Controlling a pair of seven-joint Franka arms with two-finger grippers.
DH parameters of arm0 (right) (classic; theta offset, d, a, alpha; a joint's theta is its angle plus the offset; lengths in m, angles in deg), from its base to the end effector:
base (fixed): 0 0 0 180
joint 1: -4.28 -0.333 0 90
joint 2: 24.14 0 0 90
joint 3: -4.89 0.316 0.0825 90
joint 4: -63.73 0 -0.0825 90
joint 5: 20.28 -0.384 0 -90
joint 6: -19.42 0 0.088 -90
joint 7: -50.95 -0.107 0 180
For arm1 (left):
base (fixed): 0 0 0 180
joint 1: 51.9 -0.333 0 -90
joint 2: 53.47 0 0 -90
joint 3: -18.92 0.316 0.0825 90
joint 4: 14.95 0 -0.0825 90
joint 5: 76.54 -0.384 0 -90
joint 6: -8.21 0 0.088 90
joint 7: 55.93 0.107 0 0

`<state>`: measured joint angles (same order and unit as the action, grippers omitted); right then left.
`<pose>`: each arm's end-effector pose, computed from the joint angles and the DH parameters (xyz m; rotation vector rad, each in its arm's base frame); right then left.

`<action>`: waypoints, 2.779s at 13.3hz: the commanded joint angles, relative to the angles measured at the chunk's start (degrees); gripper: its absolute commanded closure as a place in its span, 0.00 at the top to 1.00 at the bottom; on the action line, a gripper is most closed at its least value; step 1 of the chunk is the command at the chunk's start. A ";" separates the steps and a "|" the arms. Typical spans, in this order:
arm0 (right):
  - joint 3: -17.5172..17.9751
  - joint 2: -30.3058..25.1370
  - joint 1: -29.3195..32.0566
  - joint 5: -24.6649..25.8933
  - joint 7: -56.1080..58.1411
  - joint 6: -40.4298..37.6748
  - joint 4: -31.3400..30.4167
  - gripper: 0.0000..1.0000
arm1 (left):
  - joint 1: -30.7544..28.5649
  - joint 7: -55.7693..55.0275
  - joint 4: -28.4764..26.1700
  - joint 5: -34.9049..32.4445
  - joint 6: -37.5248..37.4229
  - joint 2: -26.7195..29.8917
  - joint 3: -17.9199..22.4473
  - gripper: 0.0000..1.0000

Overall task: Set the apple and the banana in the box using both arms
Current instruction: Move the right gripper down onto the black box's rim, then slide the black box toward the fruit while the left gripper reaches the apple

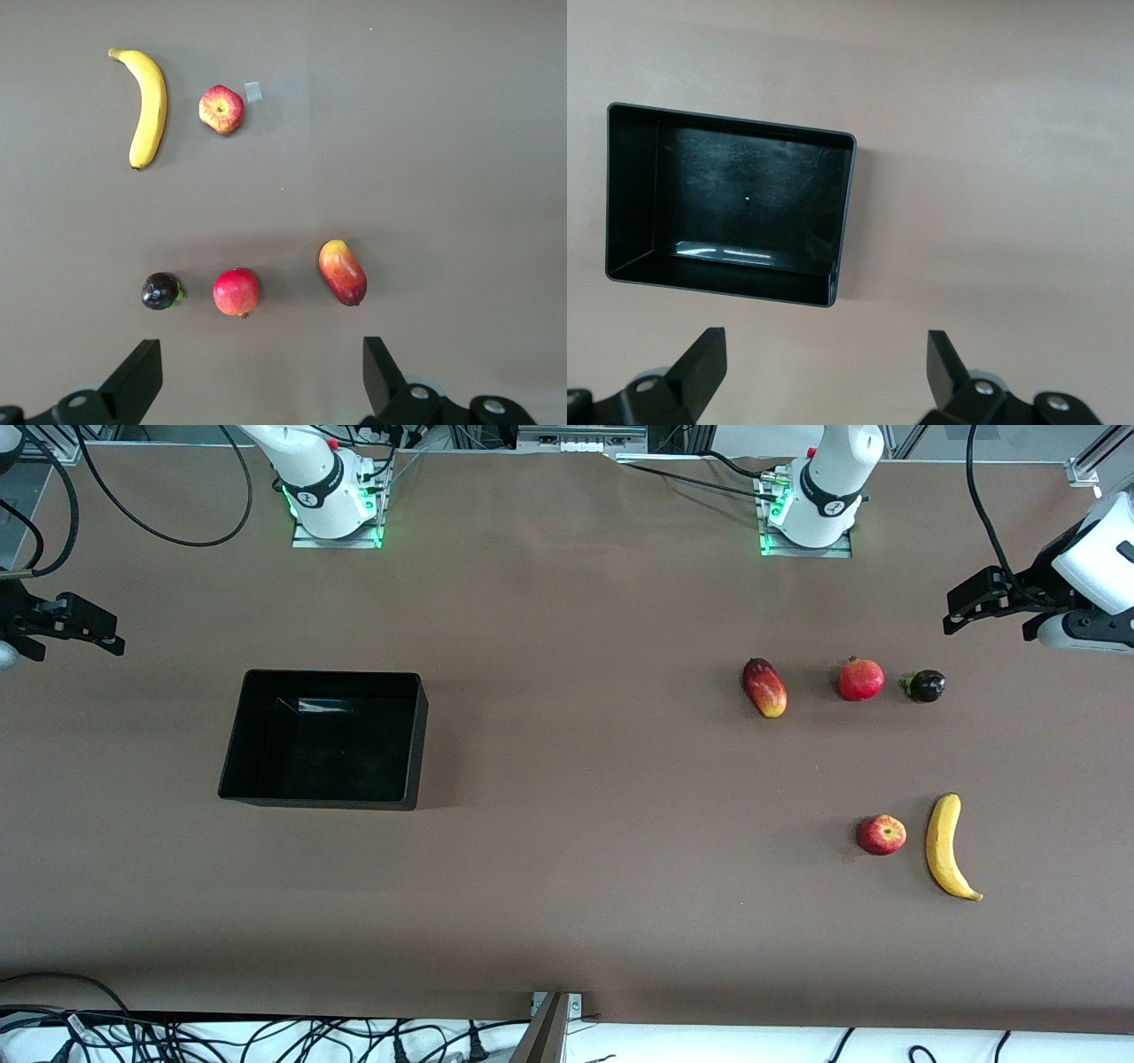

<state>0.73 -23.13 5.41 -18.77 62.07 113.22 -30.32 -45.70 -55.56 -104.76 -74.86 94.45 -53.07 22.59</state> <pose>0.5608 -0.0543 0.5870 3.1130 0.1617 -0.0400 0.5447 -0.0272 0.6244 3.1106 -0.0805 -0.0870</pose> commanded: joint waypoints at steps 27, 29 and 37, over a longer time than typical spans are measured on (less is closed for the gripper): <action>-1.12 16.30 -1.05 -0.02 -9.71 28.72 -23.28 1.00 | 0.04 -0.63 -0.37 -0.18 0.86 -0.14 -0.15 1.00; -2.26 18.05 -1.05 0.33 -9.62 29.68 -23.89 1.00 | 0.04 -0.63 -0.37 -0.18 0.86 -0.14 -0.15 1.00; -2.18 21.93 -1.22 0.07 -9.10 33.21 -23.90 0.14 | 0.04 -0.63 -0.46 -0.18 0.86 -0.14 -0.15 1.00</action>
<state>-1.49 -1.47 4.32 -18.78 53.14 145.48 -54.01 -45.70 -55.56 -104.80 -74.86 94.66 -53.36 22.58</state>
